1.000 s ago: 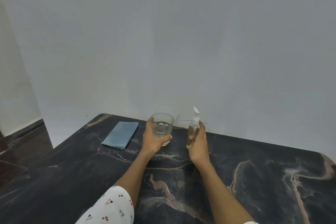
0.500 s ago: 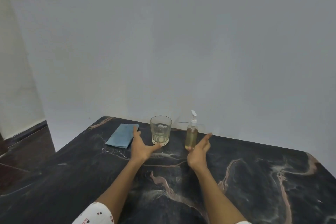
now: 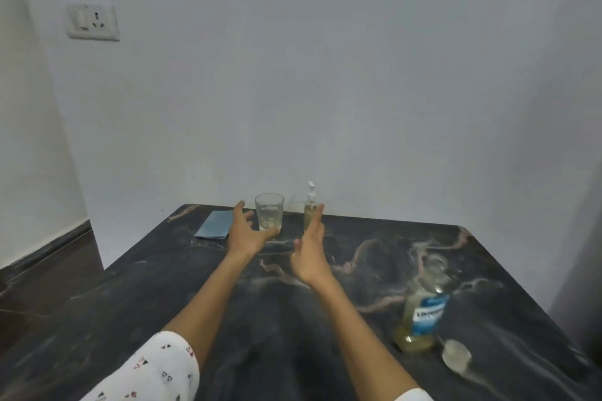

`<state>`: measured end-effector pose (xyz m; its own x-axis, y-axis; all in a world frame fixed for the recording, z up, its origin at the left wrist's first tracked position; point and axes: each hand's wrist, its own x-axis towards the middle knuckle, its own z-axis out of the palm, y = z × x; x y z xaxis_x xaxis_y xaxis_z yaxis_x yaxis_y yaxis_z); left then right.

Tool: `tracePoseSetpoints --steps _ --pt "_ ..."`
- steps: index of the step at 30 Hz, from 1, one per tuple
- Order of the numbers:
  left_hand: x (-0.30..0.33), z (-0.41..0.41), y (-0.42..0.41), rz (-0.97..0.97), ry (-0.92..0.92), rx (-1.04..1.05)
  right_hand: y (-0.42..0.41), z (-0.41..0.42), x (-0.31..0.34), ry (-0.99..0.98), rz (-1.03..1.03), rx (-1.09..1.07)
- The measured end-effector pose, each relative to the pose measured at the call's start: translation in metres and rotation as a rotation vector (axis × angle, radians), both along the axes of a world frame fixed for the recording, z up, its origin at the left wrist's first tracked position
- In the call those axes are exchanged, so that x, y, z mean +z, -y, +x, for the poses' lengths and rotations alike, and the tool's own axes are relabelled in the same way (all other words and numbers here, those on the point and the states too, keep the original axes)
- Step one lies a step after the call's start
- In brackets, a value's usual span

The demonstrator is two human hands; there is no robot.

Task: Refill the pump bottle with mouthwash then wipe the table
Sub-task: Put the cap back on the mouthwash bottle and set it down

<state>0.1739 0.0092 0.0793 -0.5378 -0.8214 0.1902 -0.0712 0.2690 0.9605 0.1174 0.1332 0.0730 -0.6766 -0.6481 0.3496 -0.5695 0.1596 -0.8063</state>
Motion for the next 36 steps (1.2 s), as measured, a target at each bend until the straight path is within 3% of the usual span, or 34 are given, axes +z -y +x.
tracePoseSetpoints --steps 9,14,18,25,32,36 --pt "0.018 0.056 -0.119 0.062 -0.252 -0.16 -0.126 0.061 0.008 -0.132 -0.362 0.014" --pt "-0.011 0.059 -0.169 0.138 -0.272 -0.272 -0.189 0.05 -0.011 -0.172 -0.519 -0.144" --pt "-0.032 0.045 -0.197 0.153 -0.222 -0.354 -0.226 0.031 -0.032 -0.079 -0.526 -0.301" --pt "-0.049 0.005 -0.228 0.149 -0.125 -0.451 -0.263 -0.002 -0.074 0.037 -0.31 -0.517" --pt "-0.063 -0.03 -0.246 0.092 -0.075 -0.518 -0.271 -0.014 -0.092 0.152 0.071 -0.472" --pt "-0.07 -0.04 -0.248 0.107 -0.08 -0.546 -0.268 -0.017 -0.095 0.087 0.172 -0.527"
